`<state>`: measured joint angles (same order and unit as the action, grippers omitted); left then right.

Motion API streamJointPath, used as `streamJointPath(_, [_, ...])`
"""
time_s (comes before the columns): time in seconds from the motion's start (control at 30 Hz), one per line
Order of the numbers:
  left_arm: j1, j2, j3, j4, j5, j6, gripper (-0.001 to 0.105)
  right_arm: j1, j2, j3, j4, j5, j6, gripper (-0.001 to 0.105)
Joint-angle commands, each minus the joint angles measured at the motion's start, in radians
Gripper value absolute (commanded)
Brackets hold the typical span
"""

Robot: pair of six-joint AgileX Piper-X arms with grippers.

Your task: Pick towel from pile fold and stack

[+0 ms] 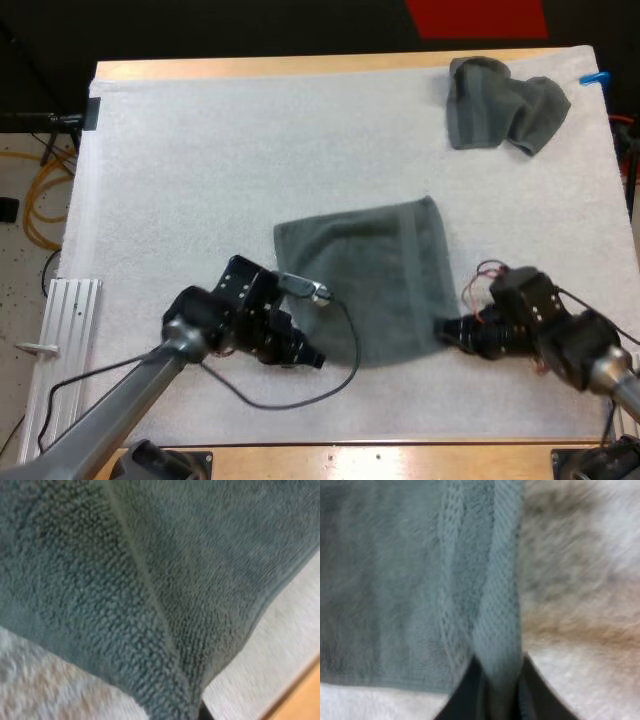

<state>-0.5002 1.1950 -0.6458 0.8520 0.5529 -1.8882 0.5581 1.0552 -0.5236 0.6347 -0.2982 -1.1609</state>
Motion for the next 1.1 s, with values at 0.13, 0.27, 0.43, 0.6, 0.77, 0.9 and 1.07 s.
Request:
streamJointPath(0.13, [-0.003, -0.085, 0.000, 0.108, -0.005, 0.005, 0.000, 0.089, -0.113, 0.000, 0.129, 0.045, 0.088, 0.000])
streamJointPath(0.27, [0.000, -0.085, 0.003, 0.087, -0.009, 0.012, 0.000, 0.115, -0.139, 0.000, 0.133, 0.089, 0.142, 0.000])
streamJointPath(0.43, [0.037, -0.051, 0.021, -0.046, -0.078, -0.048, 0.000, 0.079, -0.085, 0.000, 0.002, 0.128, 0.218, 0.000])
streamJointPath(0.6, [0.140, 0.051, 0.020, -0.193, -0.052, -0.061, 0.000, -0.009, 0.045, 0.000, -0.173, 0.077, 0.262, 0.000])
streamJointPath(0.77, [0.227, 0.161, 0.020, -0.333, 0.073, -0.068, 0.000, -0.083, 0.173, 0.000, -0.340, 0.030, 0.276, 0.000])
streamJointPath(0.9, [0.279, 0.247, 0.020, -0.410, 0.117, -0.068, 0.000, -0.118, 0.251, 0.000, -0.441, -0.001, 0.314, 0.000])
streamJointPath(1.07, [0.300, 0.294, 0.020, -0.458, 0.119, -0.068, 0.000, -0.119, 0.301, 0.000, -0.507, -0.011, 0.314, 0.000])
